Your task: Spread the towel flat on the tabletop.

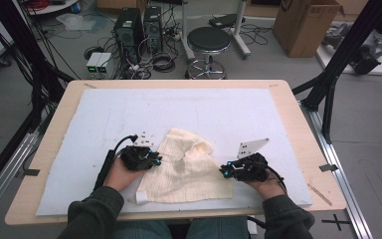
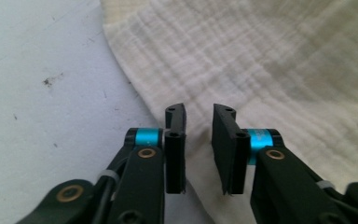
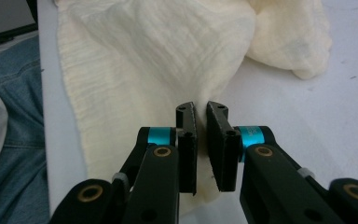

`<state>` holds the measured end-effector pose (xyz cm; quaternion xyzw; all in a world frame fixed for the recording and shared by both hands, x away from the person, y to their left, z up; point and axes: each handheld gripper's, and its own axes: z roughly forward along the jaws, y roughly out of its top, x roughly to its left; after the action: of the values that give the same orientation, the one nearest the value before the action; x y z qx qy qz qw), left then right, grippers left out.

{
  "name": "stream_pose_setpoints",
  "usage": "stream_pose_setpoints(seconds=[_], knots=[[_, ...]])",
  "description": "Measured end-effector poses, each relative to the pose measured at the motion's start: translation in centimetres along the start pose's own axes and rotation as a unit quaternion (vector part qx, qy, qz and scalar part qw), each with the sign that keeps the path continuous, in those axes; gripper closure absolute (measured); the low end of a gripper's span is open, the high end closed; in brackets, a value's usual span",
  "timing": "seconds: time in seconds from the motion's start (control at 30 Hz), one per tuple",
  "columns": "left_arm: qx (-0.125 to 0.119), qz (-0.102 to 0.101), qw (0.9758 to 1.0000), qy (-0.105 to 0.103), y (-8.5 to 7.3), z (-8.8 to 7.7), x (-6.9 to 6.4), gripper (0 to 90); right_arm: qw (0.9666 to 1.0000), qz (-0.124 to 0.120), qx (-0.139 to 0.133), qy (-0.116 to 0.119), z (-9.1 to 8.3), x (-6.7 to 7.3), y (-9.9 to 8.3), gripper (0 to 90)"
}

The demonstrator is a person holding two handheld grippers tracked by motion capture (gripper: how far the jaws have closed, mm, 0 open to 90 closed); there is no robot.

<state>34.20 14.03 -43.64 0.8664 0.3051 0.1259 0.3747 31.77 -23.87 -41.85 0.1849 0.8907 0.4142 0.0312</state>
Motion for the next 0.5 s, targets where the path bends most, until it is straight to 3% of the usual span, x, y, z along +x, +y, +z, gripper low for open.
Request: stream_pose_setpoints(seconds=[0.17,0.37,0.43,0.5], knots=[[-0.001,0.008,1.0000,0.003,-0.1,-0.1,-0.3,87.2,0.9997,-0.008,-0.022,-0.012,-1.6,1.1,0.2,83.5],[-0.001,0.004,1.0000,-0.004,-0.6,-1.1,-0.7,88.6,0.9992,-0.014,-0.030,-0.022,-2.6,2.4,0.0,83.8],[0.002,0.015,0.9999,-0.001,-1.0,-1.8,-1.2,88.6,0.9993,-0.015,-0.029,-0.020,-2.6,2.7,0.0,83.8],[-0.007,0.011,0.9999,-0.005,-1.6,-2.7,-1.7,88.7,0.9992,-0.019,-0.028,-0.019,-2.4,3.0,0.0,83.8]])
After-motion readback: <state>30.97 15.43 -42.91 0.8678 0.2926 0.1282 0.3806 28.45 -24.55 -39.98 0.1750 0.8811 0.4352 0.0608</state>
